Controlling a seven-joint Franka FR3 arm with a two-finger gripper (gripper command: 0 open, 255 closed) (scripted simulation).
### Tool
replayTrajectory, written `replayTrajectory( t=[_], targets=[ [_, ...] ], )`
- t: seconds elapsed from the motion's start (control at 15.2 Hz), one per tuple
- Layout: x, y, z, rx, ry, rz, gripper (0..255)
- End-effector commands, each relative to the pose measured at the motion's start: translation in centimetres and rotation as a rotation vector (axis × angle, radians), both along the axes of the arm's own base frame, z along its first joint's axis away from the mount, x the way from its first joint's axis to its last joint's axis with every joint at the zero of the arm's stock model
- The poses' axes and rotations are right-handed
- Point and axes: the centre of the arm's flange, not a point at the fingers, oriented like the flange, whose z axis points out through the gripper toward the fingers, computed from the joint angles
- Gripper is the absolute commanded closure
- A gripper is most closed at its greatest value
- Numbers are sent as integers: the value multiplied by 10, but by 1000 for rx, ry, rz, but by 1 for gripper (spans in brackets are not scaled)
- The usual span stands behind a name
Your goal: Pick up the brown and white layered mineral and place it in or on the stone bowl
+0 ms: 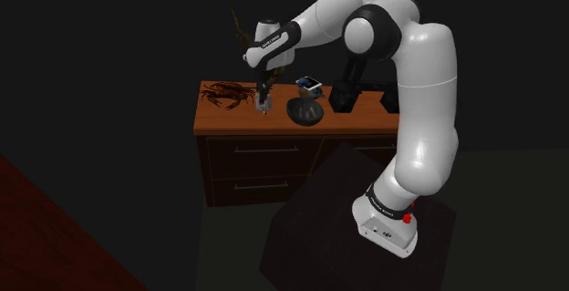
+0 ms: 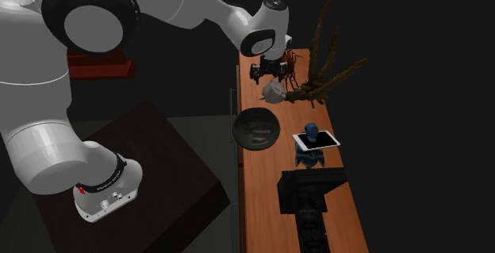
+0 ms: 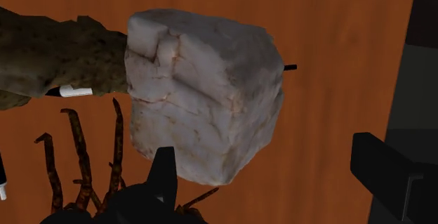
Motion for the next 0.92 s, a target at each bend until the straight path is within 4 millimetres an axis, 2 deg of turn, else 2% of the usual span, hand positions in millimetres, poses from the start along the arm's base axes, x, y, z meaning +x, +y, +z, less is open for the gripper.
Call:
replayTrajectory(
  t=[0.0,0.13,0.59,0.66,0.86],
  targets=[
    [1,0,-10,0,-1,1,0],
    [1,0,-18,0,-1,1,0],
    [2,0,-18,0,-1,1,0],
    [2,0,-17,0,-1,1,255],
    [2,-2,-17,0,-1,1,255]
  ],
)
